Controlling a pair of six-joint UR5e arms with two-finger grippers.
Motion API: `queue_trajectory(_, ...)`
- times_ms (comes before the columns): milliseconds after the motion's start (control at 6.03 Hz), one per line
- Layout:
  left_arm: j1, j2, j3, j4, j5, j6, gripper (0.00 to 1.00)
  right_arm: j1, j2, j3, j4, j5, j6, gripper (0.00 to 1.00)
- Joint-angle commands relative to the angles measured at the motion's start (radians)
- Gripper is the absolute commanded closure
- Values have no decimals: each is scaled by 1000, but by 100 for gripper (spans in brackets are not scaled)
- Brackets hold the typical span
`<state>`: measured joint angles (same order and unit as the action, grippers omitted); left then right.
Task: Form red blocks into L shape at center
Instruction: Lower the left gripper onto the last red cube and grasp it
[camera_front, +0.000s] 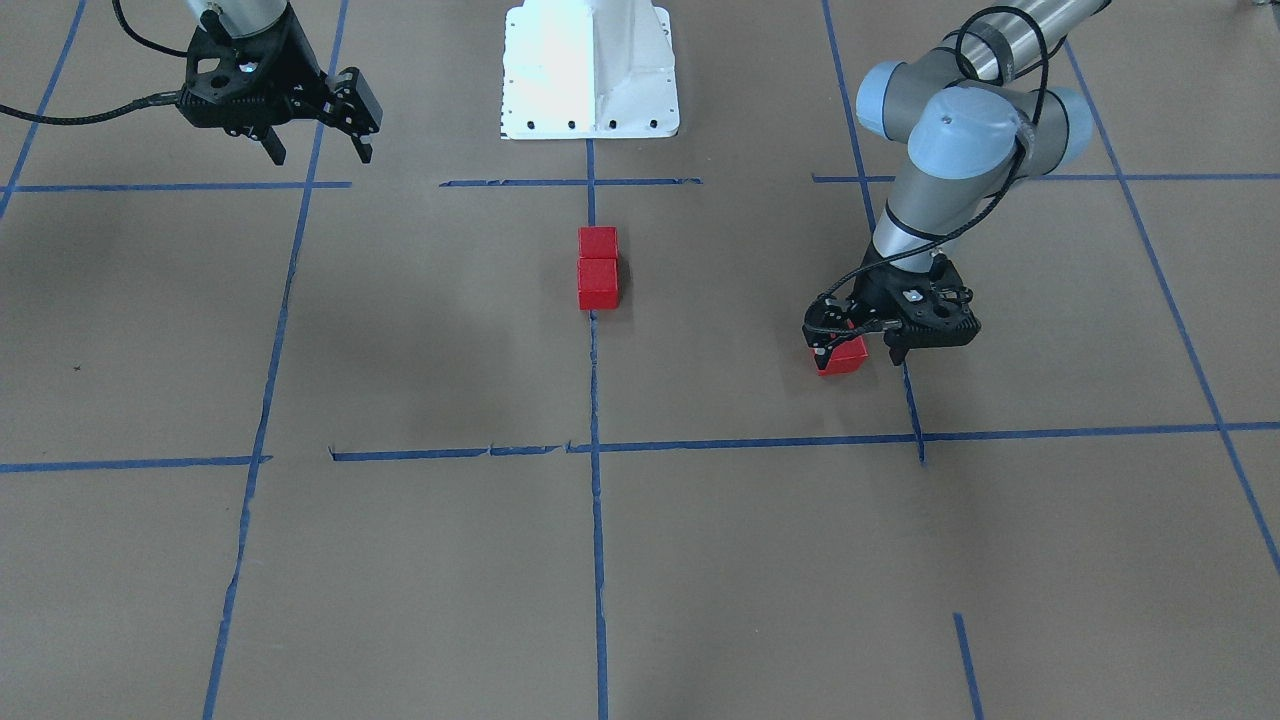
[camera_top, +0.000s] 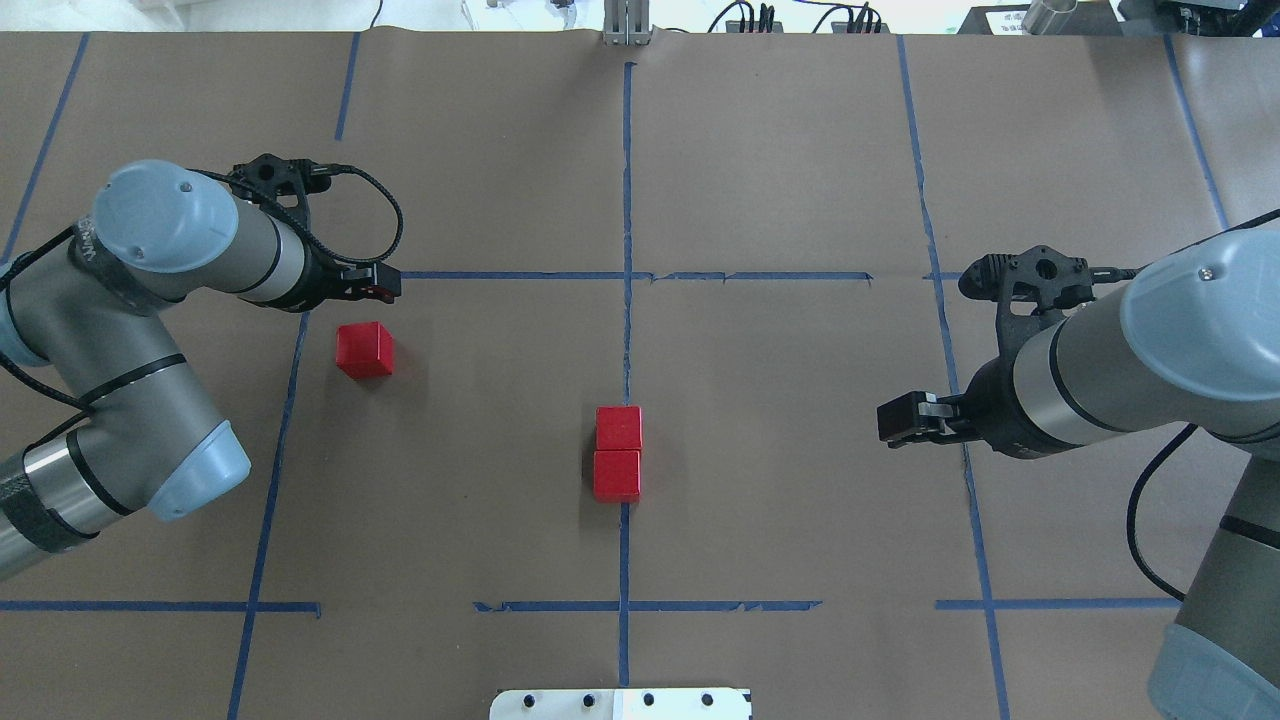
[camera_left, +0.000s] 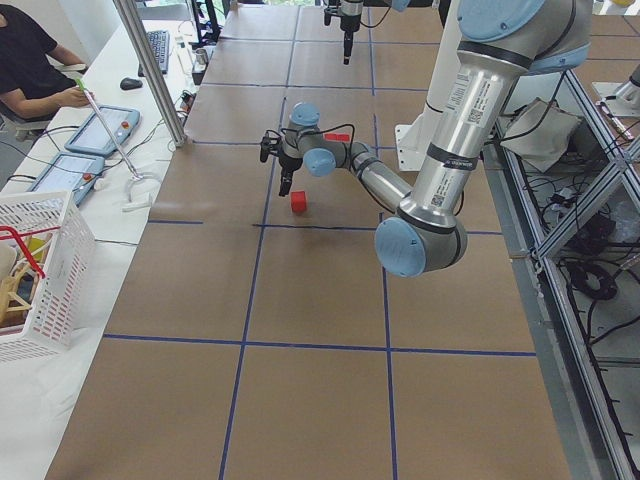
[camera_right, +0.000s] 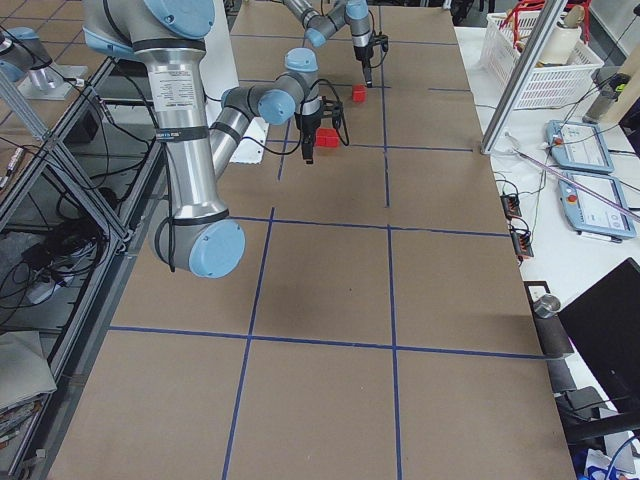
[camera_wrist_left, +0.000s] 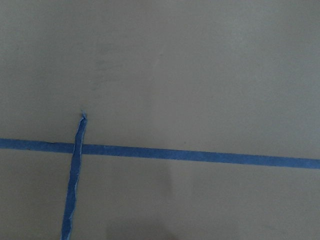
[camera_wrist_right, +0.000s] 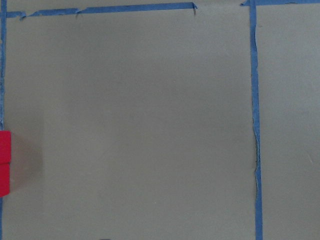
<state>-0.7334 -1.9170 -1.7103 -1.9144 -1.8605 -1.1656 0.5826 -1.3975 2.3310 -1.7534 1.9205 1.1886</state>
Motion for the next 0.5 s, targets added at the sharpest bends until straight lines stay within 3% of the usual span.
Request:
queue_trajectory(0,11,21,0,5,-19,-88,1,-9,0,-1,0,-2,2,0)
queue_trajectory(331,14,10,20,8,-32,-111,2,-10,0,-6,0,-3,0,0)
